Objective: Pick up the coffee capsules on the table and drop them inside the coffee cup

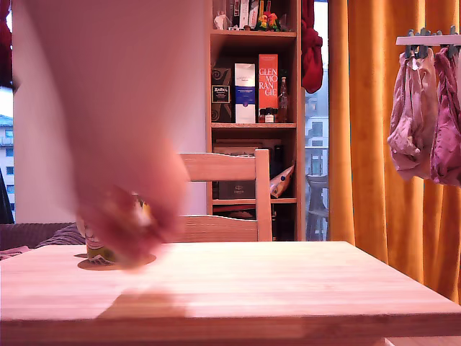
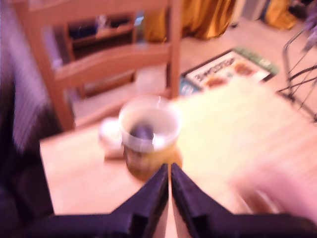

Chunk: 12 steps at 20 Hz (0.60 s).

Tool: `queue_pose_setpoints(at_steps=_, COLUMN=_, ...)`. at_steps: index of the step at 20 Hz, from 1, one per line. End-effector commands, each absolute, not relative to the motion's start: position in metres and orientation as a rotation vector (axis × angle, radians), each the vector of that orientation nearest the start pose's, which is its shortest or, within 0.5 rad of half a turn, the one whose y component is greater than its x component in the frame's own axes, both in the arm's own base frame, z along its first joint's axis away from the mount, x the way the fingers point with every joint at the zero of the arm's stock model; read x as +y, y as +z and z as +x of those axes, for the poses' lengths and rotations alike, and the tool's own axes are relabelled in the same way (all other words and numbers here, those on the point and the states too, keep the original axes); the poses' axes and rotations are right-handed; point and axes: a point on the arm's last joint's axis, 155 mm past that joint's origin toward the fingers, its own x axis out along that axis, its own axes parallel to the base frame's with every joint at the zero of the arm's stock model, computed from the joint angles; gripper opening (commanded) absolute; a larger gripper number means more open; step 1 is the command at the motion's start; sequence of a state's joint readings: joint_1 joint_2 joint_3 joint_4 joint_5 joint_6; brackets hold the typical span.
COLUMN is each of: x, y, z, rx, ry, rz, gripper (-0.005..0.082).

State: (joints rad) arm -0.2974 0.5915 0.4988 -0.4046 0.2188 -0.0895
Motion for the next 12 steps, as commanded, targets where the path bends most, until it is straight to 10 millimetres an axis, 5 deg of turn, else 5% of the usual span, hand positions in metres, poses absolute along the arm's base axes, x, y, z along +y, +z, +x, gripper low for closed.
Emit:
queue_pose_setpoints(at_steps=1, x=-0.110, y=0.159, z=0.242, rx=0.533, ry=-0.440, rz=-0.106, gripper=-0.0019)
queue_pose_setpoints(at_steps=12, x=-0.123, y=0.156, z=0.232, rx=0.533, ry=-0.501, rz=-0.114, gripper=-0.0019)
